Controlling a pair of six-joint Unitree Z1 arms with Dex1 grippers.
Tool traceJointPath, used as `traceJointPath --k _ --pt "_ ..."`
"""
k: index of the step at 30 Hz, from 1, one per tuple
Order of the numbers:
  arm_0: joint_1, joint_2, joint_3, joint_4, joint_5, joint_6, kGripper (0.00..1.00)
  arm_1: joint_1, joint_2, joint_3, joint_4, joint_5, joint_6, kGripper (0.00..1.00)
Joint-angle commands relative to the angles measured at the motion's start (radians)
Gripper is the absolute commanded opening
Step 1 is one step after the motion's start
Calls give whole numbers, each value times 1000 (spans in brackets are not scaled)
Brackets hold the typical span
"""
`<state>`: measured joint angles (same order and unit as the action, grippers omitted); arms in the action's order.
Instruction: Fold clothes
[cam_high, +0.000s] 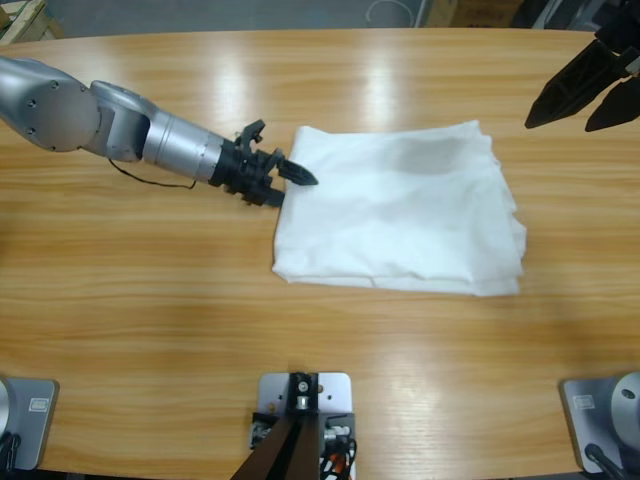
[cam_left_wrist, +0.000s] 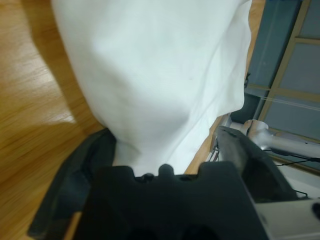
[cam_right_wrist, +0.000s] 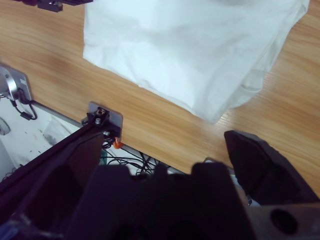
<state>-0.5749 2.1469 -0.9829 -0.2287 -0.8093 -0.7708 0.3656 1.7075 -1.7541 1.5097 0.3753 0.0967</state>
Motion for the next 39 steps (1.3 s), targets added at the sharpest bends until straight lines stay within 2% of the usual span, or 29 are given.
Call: traceJointPath --k 1,11,19,25,27,34,39 --pt "6 85 2 5 -25 12 0 7 17 2 -2 19 0 1000" --pt "35 65 33 5 -22 12 0 7 14 -8 -2 25 1 1000" --pt "192 -53 239 5 -15 87 0 7 25 -25 -2 41 1 1000" --pt "267 -163 320 20 -1 92 0 9 29 -27 -3 52 3 1000" --pt "288 -191 332 43 1 100 0 8 29 -27 -4 53 3 1000" --pt "444 -300 333 279 26 234 0 9 41 -54 -7 68 3 1000" --pt "509 -304 321 391 42 287 0 9 54 -82 -4 81 4 1000"
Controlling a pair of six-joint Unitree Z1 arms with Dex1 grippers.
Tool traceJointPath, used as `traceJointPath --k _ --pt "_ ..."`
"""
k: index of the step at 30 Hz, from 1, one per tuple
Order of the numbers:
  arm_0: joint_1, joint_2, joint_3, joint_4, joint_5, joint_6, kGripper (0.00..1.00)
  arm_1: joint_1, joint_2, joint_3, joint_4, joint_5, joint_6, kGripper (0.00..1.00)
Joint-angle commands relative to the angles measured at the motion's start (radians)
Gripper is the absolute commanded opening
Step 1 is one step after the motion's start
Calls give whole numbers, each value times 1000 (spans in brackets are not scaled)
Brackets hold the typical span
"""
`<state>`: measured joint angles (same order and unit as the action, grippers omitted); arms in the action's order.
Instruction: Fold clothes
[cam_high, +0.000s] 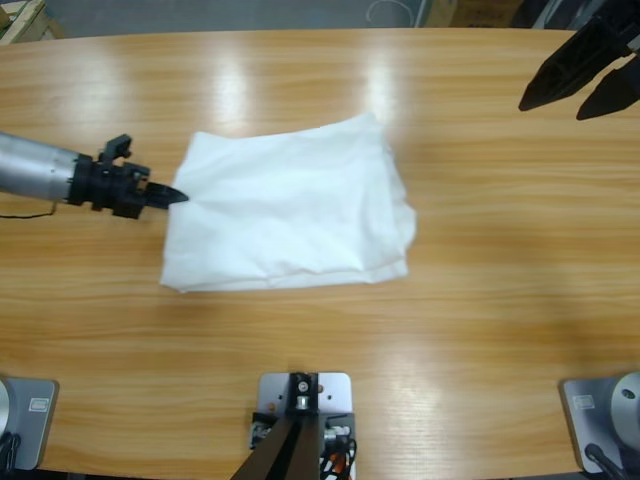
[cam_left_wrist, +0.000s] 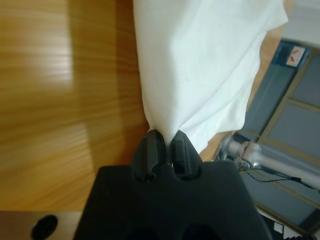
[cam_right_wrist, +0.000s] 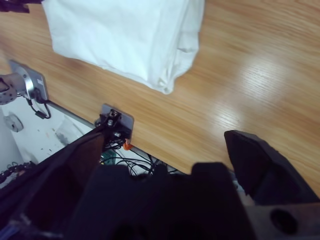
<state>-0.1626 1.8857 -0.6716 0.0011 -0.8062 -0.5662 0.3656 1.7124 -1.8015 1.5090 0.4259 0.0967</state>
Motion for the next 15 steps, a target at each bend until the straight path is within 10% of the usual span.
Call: traceJointPath --k 1,15 --pt "98 -41 -4 185 49 81 0 9 48 -39 1 31 5 1000" --pt "239 71 -195 403 123 151 0 7 23 -30 11 31 8 1000"
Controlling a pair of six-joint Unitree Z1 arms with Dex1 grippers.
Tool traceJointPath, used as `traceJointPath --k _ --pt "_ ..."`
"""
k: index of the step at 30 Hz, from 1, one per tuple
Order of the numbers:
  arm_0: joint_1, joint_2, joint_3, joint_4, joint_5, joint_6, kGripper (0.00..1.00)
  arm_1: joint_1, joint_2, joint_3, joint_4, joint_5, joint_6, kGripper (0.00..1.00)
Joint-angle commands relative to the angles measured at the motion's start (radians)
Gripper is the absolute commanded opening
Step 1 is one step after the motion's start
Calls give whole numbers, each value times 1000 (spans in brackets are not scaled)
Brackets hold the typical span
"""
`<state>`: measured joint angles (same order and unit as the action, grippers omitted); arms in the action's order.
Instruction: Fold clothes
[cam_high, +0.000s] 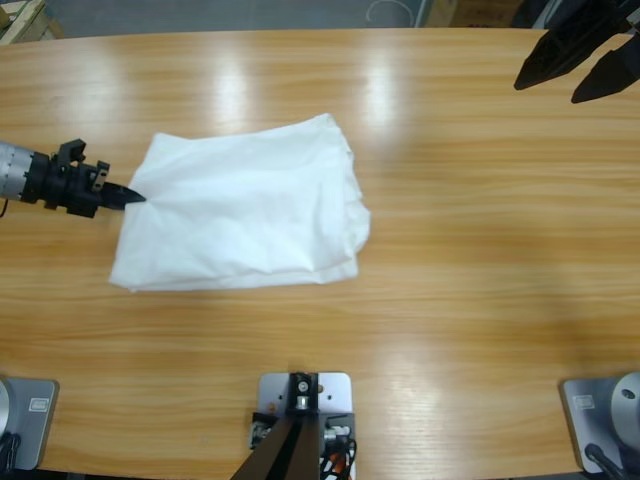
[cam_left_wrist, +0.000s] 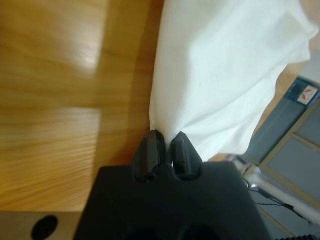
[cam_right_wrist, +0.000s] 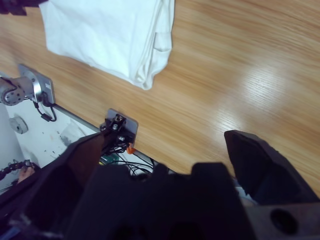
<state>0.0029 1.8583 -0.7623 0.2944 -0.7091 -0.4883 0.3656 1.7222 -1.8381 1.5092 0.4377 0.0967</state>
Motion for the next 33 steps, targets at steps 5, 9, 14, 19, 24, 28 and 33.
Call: traceJointPath --k 5,9,14,19,24,28,33 --pt "109 142 -164 172 34 119 0 7 18 7 11 19 9 1000" --pt "128 149 -172 184 36 127 0 7 17 7 11 19 10 1000" --pt "147 148 -172 190 36 129 0 7 13 8 10 19 11 1000" --pt "139 144 -182 200 28 140 0 7 8 8 9 18 10 1000" --pt "126 127 -189 225 16 154 89 7 7 8 9 18 10 1000" --pt "123 127 -190 226 16 154 644 7 1 8 9 18 9 1000" --pt "120 117 -190 231 14 161 8 7 -2 10 9 18 9 1000"
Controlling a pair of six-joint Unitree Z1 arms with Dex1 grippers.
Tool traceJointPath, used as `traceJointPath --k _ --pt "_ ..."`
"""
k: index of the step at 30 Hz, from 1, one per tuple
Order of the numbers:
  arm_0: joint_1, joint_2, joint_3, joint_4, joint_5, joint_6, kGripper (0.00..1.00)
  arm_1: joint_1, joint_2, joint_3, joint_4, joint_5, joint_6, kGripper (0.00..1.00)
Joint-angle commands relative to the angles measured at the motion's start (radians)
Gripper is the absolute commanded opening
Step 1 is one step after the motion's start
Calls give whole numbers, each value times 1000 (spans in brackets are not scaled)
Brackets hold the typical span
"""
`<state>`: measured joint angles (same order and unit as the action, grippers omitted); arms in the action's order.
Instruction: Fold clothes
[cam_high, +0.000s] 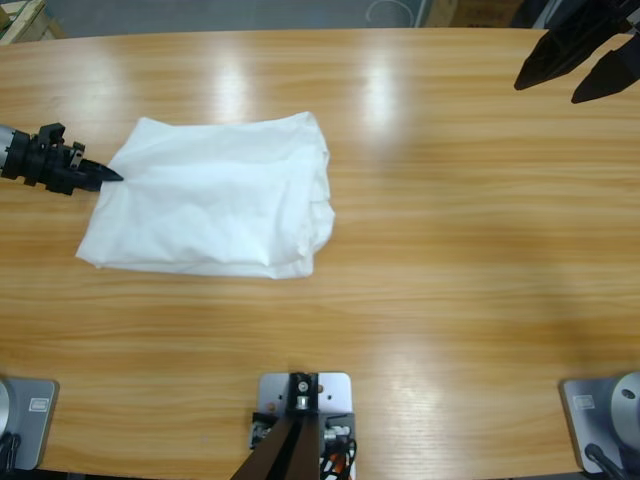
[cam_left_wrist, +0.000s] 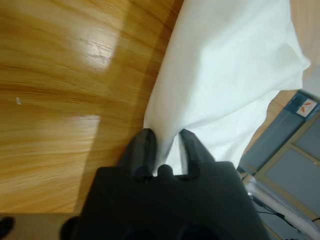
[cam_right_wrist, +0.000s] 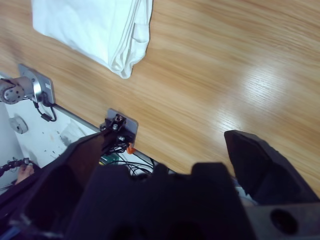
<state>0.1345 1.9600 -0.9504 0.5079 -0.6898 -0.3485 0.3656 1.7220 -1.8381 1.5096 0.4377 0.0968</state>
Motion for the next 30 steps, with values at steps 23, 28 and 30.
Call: traceJointPath --k 23,28,30 --pt "-34 -81 -31 86 -4 43 0 7 -3 14 8 20 9 1000" --pt "-53 -146 -68 138 -11 36 0 7 -5 14 8 23 9 1000" --pt "-61 -175 -83 147 -13 34 0 7 -3 20 5 23 8 1000"
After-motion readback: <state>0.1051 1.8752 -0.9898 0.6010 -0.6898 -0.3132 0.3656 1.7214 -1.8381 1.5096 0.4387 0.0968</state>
